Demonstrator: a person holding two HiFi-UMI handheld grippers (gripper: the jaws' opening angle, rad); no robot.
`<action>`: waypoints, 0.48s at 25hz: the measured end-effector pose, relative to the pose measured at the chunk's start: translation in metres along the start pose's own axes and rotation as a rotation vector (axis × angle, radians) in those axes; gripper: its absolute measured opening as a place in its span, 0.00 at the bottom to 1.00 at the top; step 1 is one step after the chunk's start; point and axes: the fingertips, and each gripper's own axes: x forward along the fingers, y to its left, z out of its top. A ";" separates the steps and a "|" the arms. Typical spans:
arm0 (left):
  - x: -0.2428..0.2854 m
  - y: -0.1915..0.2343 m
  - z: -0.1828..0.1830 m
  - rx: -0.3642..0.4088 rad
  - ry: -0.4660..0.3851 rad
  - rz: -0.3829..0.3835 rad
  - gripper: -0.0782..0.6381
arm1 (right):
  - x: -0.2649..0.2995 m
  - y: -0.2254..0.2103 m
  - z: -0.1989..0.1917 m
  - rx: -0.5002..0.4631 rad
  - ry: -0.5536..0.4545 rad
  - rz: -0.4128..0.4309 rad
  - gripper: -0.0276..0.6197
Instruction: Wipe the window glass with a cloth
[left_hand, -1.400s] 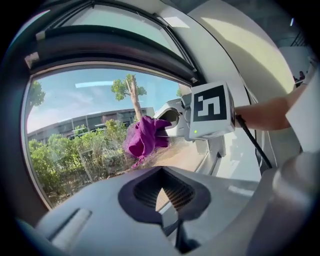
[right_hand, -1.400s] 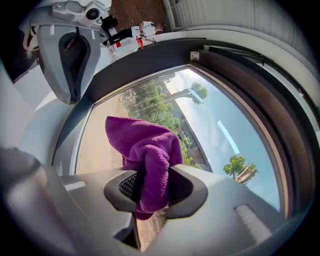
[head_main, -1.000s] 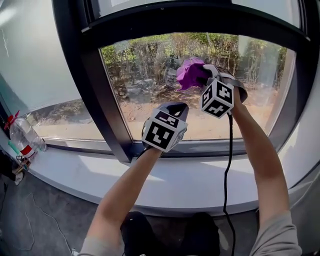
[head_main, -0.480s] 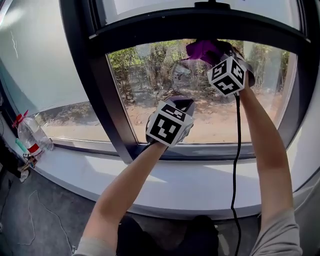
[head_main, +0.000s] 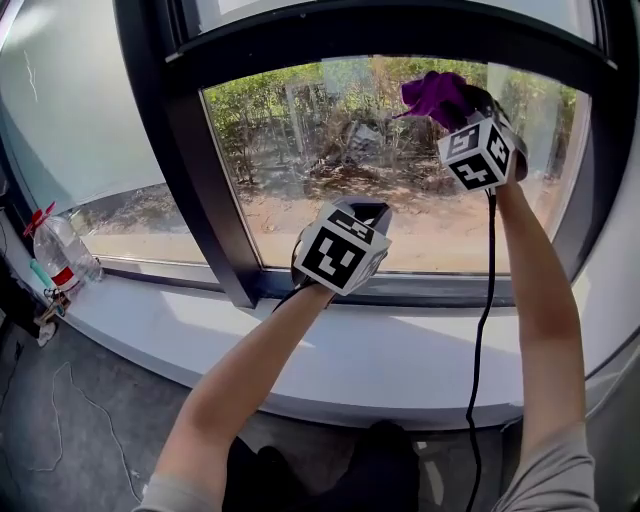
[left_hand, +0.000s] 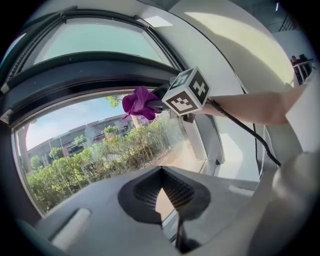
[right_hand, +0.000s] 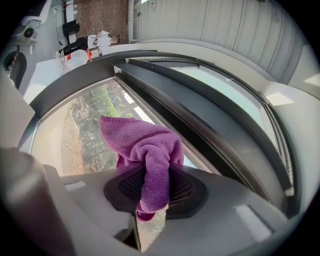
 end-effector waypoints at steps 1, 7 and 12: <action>0.004 -0.006 -0.004 -0.007 0.006 -0.005 0.11 | -0.003 0.007 -0.009 0.000 0.001 0.014 0.22; 0.038 -0.043 -0.046 -0.056 0.024 -0.062 0.11 | -0.022 0.050 -0.049 -0.052 -0.015 0.036 0.21; 0.064 -0.055 -0.094 -0.107 0.053 -0.103 0.11 | -0.037 0.101 -0.085 -0.080 0.023 0.100 0.21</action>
